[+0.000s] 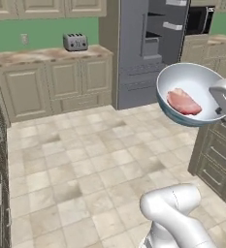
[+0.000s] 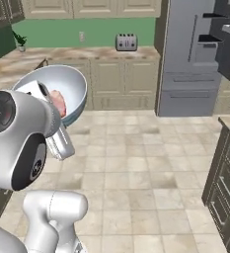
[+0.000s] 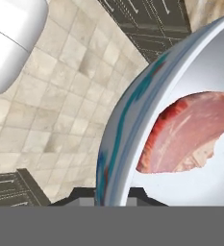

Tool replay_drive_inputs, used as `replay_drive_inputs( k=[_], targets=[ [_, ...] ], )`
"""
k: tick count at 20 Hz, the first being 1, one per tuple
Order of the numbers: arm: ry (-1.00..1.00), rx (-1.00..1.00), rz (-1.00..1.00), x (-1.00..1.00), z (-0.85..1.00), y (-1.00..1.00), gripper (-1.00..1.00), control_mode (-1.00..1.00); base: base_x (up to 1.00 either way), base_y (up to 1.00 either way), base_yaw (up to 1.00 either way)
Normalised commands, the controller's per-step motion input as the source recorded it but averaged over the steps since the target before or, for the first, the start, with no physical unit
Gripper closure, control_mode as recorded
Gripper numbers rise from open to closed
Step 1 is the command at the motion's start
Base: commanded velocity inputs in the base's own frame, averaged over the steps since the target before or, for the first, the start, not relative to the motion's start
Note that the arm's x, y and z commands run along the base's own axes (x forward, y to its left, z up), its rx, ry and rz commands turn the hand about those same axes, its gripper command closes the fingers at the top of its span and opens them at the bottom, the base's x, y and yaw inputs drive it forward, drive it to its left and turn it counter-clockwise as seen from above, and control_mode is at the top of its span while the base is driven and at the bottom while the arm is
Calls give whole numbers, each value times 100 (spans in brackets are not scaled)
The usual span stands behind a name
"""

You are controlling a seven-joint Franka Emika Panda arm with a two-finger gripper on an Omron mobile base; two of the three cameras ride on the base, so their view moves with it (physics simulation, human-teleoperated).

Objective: Place one of the steaks on the plate and the other in the bowl. Then place the bowl in the fridge.

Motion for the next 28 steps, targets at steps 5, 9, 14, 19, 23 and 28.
replay_drive_inputs(
  k=[5, 9, 14, 19, 23, 28],
  targets=[
    [0, 0, 0, 0, 0, 0, 100, 100, 100, -83, 0],
    [0, 0, 0, 0, 0, 0, 100, 100, 100, -79, 0],
    [0, 0, 0, 0, 0, 0, 100, 100, 100, 79, -19],
    [0, 0, 0, 0, 0, 0, 100, 100, 100, 88, -21],
    [0, 0, 0, 0, 0, 0, 100, 100, 100, -8, -16],
    [0, 0, 0, 0, 0, 0, 100, 100, 100, -20, -30]
  ],
)
